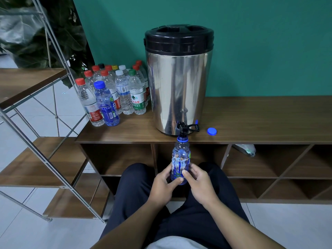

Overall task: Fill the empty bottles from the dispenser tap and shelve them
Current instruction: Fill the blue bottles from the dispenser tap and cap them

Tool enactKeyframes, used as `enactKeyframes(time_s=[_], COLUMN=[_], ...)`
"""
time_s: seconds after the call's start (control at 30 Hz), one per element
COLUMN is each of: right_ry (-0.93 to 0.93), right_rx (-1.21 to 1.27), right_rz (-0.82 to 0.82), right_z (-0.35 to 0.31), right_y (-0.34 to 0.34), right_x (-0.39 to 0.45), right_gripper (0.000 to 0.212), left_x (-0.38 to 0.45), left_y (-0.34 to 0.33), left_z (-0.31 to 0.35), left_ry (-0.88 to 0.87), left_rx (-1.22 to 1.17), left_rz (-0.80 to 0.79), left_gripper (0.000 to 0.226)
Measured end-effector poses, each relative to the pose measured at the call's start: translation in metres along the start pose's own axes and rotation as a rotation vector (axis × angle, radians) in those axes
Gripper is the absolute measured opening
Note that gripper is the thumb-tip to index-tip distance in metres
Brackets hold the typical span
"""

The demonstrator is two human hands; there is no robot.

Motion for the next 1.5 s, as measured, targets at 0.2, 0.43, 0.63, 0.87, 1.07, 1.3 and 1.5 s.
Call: enactKeyframes(time_s=[0.2,0.43,0.63,0.87,1.07,1.3,1.5], right_ry=[-0.001,-0.008,-0.016,-0.022,-0.014,-0.019,-0.015], right_rx=[-0.001,0.009,0.008,0.005,-0.026,-0.016,0.005], right_rz=[-0.006,0.006,0.011,0.007,0.013,0.010,0.004], right_z=[-0.0012,-0.0030,-0.0010,-0.0009,-0.0038,-0.0038,-0.0027], right_y=[-0.0006,-0.0009,-0.0002,0.0001,-0.0004,-0.0001,-0.0006], right_x=[-0.0010,-0.0017,-0.0009,-0.0011,-0.0018,-0.0026,-0.0019], right_gripper=[0.030,0.032,0.033,0.033,0.033,0.032,0.035], left_x=[0.0003,0.0002,0.0004,0.0006,-0.0001,0.0003,0.0007], left_y=[0.0000,0.0002,0.0005,0.0006,0.0003,0.0004,-0.0001], left_z=[-0.0005,-0.0011,-0.0023,-0.0031,-0.0030,-0.0029,-0.0029], left_ry=[0.001,0.004,0.006,0.007,0.011,0.009,0.015], left_rx=[-0.007,0.003,0.008,0.000,-0.001,0.001,0.017], left_rz=[-0.002,-0.003,-0.005,-0.008,-0.008,-0.008,-0.004], left_gripper=[0.056,0.056,0.055,0.053,0.055,0.053,0.056])
Point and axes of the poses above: each hand's wrist, its own x-axis towards the middle knuckle, its own y-axis out of the back of the hand, z = x × y, the point moved 2 cm from there along x, towards the middle knuckle, and after that the axes turned 8 degrees about x, right-handed, at the moved point
